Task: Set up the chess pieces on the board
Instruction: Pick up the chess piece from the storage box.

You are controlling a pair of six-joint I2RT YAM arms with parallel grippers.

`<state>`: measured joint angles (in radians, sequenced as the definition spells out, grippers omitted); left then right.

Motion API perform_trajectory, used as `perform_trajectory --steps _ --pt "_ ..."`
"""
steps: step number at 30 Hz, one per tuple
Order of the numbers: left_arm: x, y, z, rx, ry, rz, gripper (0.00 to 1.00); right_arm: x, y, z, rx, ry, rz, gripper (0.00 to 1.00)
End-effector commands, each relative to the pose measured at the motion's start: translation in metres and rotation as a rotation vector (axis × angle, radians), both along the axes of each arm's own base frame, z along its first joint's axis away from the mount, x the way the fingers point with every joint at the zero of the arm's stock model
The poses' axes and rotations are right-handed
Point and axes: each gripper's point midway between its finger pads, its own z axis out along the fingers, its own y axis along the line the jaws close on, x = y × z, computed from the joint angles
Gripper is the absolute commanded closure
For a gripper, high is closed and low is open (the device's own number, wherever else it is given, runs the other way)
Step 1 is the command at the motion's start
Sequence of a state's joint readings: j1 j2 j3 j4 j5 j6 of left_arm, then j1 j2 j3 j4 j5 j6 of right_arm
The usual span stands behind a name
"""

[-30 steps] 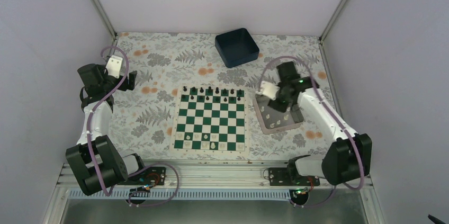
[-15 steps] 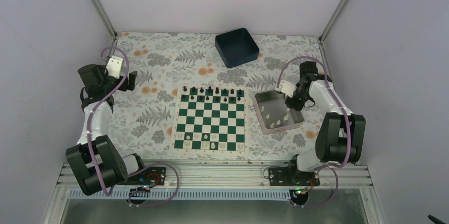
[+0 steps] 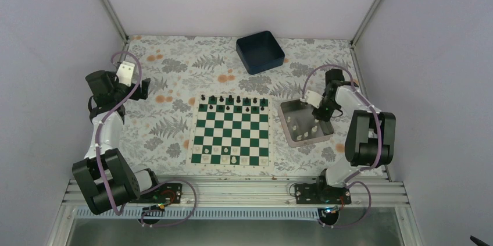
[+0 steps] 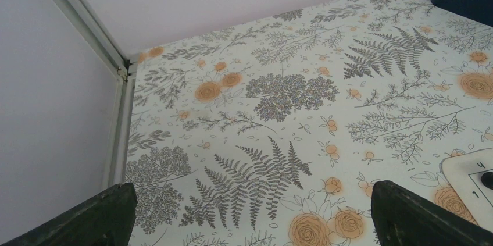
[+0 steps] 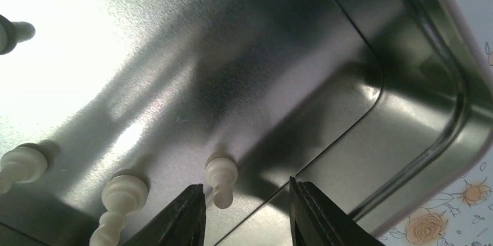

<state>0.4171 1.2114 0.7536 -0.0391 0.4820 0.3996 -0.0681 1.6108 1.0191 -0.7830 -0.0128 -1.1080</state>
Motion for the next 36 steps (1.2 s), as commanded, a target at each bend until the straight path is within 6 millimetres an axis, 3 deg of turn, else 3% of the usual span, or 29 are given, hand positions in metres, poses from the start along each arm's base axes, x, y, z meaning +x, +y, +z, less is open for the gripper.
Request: perform_trajectory --steps 1,9,21,27,32,36 --pt "0.0 0.001 0.001 0.004 -0.012 -0.002 0.0 0.0 -0.006 -0.004 -0.017 0.025 0.003 0.62" --pt "0.001 0.001 -0.001 0.001 -0.007 -0.005 0.0 -0.012 -0.006 -0.01 -0.022 0.087 0.011 0.64" --pt "0.0 0.001 0.0 0.004 -0.011 -0.003 0.0 -0.009 -0.013 -0.012 -0.113 0.096 0.042 0.66" --pt "0.0 0.002 0.0 0.005 -0.011 -0.001 0.0 -0.008 -0.004 -0.018 -0.107 0.112 0.059 0.87" --pt "0.0 0.002 -0.001 0.005 -0.009 0.001 0.0 -0.004 0.005 -0.006 -0.068 0.086 0.077 0.96" --pt "0.0 0.002 0.0 0.006 -0.011 0.001 0.0 -0.003 0.007 0.02 -0.082 0.033 0.073 0.96"
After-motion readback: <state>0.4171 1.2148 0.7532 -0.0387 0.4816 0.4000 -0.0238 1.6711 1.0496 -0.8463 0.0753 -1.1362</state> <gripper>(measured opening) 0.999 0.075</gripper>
